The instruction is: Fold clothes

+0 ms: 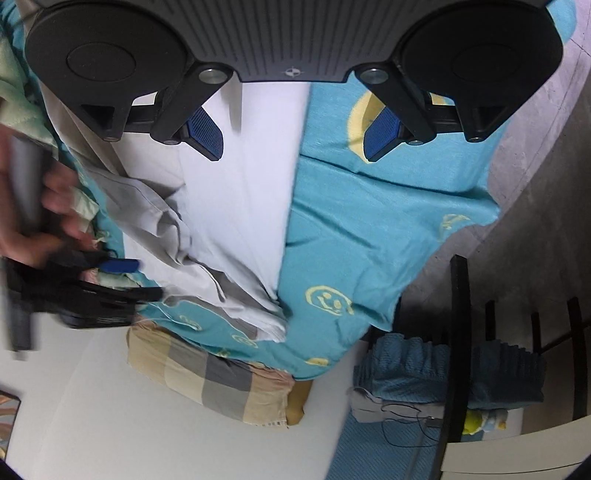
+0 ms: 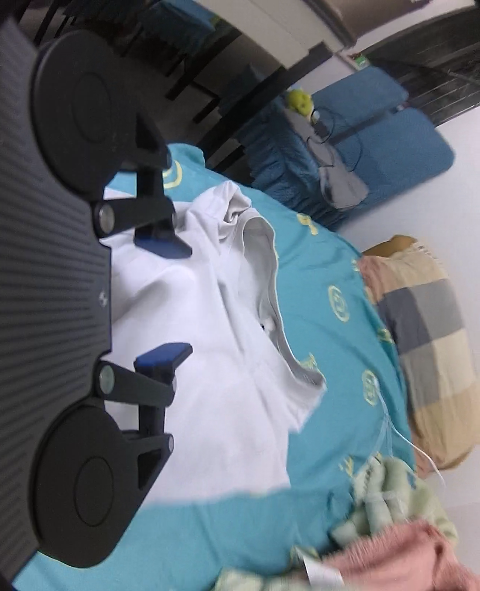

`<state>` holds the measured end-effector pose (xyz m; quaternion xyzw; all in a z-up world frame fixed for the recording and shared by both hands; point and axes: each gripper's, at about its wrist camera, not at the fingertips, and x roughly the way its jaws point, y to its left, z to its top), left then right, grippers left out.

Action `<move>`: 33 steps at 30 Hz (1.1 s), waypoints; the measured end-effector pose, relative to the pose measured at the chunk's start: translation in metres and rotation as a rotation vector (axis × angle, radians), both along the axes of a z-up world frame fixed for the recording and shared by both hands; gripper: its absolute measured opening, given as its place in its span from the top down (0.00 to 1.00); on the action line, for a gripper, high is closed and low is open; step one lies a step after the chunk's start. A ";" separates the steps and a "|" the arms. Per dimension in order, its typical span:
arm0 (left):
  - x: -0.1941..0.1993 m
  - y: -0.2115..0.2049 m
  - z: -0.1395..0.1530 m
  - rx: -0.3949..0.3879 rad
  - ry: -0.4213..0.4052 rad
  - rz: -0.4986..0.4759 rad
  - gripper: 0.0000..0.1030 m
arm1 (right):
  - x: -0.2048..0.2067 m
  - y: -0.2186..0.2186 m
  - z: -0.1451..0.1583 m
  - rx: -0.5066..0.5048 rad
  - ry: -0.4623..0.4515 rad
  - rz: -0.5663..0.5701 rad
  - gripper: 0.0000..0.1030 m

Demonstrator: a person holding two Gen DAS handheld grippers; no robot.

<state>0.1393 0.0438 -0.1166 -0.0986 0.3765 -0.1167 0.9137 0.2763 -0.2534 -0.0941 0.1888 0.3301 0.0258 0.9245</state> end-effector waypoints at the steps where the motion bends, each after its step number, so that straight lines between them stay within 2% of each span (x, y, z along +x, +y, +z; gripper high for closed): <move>1: -0.002 -0.002 0.000 0.001 -0.004 -0.007 0.18 | -0.019 -0.004 0.007 -0.003 -0.009 0.001 0.47; 4: -0.008 -0.006 0.003 -0.002 -0.016 -0.017 0.18 | -0.088 -0.011 0.031 -0.014 -0.043 -0.015 0.47; 6: -0.013 -0.009 0.007 -0.010 -0.019 -0.019 0.18 | -0.135 -0.015 0.045 0.009 -0.033 -0.044 0.43; 9: -0.025 -0.014 0.014 0.000 -0.026 -0.023 0.18 | -0.199 -0.013 0.060 0.007 -0.017 -0.065 0.42; 11: -0.036 -0.017 0.019 0.014 -0.036 -0.029 0.18 | -0.243 -0.010 0.059 0.011 -0.040 -0.088 0.42; 14: -0.053 -0.018 0.022 0.016 -0.031 -0.032 0.17 | -0.283 -0.012 0.055 0.003 -0.067 -0.130 0.42; 15: -0.056 -0.019 0.021 0.011 -0.022 -0.035 0.17 | -0.289 -0.013 0.056 -0.006 -0.079 -0.136 0.41; 16: -0.059 -0.020 0.021 0.004 -0.016 -0.037 0.17 | -0.289 -0.014 0.059 -0.015 -0.096 -0.135 0.34; 17: -0.062 -0.021 0.021 -0.002 -0.015 -0.040 0.17 | -0.289 -0.015 0.061 -0.017 -0.117 -0.135 0.23; 18: -0.063 -0.023 0.020 -0.005 -0.016 -0.041 0.17 | -0.289 -0.017 0.062 -0.015 -0.129 -0.139 0.18; 21: -0.067 -0.029 0.018 0.009 -0.025 -0.041 0.17 | -0.289 -0.023 0.062 -0.012 -0.140 -0.149 0.18; 27: -0.048 -0.049 0.005 -0.003 0.050 -0.058 0.17 | -0.288 -0.033 0.061 -0.005 -0.162 -0.171 0.18; 33: -0.003 -0.089 0.000 -0.125 0.089 -0.049 0.17 | -0.285 -0.050 0.059 0.000 -0.167 -0.212 0.18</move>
